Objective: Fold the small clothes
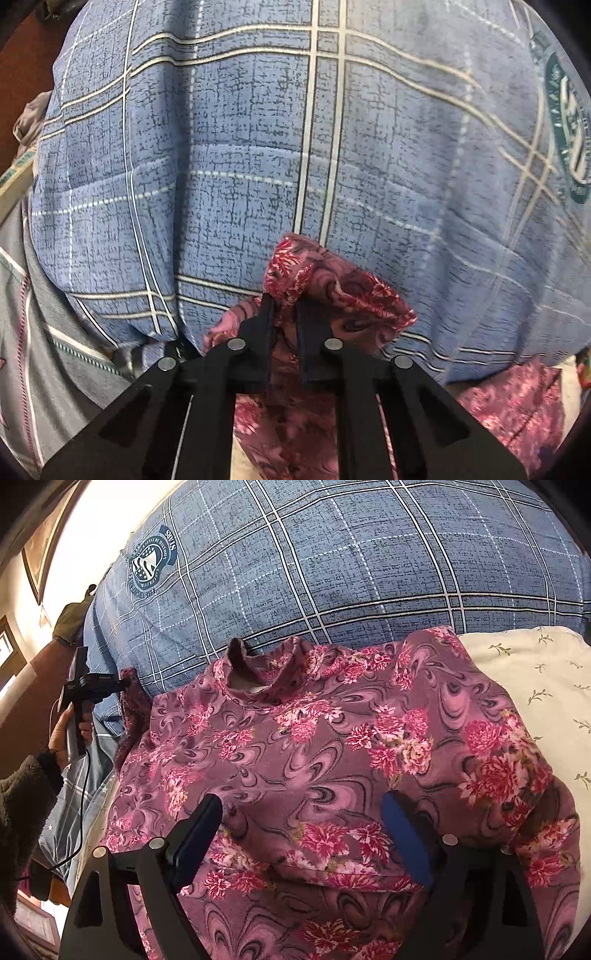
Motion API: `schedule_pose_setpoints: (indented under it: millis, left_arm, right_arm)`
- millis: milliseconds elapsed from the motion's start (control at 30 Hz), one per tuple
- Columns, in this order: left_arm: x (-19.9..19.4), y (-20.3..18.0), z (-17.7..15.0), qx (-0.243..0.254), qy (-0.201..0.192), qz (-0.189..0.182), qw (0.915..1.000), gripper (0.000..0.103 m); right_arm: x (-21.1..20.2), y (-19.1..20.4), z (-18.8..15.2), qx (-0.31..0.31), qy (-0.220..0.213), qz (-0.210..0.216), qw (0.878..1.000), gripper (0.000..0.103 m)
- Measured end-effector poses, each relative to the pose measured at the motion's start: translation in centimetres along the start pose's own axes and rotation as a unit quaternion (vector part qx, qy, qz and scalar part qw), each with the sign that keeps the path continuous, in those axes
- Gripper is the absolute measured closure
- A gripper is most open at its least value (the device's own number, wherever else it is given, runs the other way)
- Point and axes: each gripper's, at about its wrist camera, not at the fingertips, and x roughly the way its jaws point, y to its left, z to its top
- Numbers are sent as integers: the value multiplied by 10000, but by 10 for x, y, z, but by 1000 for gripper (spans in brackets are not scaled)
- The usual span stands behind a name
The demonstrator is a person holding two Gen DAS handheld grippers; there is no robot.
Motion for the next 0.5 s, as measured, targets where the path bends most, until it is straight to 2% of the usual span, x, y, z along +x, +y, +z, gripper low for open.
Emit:
schedule_pose_setpoints:
  millis: [100, 233, 300, 333, 367, 500]
  left_arm:
    - [-13, 15, -7, -12, -44, -1, 10000, 94]
    - [-5, 24, -8, 67, 167, 223, 9996, 82]
    - [1, 24, -9, 32, 119, 220, 9997, 81]
    - [2, 24, -10, -28, 112, 131, 9998, 86]
    - [3, 26, -12, -104, 93, 22, 9999, 94]
    - [-10, 37, -28, -379, -19, -352, 9987, 96]
  right_arm:
    - [0, 0, 0, -1, -3, 2, 10000, 13]
    - [-1, 0, 0, 11, -10, 7, 10000, 13]
    - [-1, 0, 0, 13, -14, 12, 10000, 13]
    - [-1, 0, 0, 14, -15, 14, 10000, 13]
    - [-1, 0, 0, 19, -17, 16, 10000, 13]
    - [-2, 0, 0, 35, -31, 30, 10000, 13]
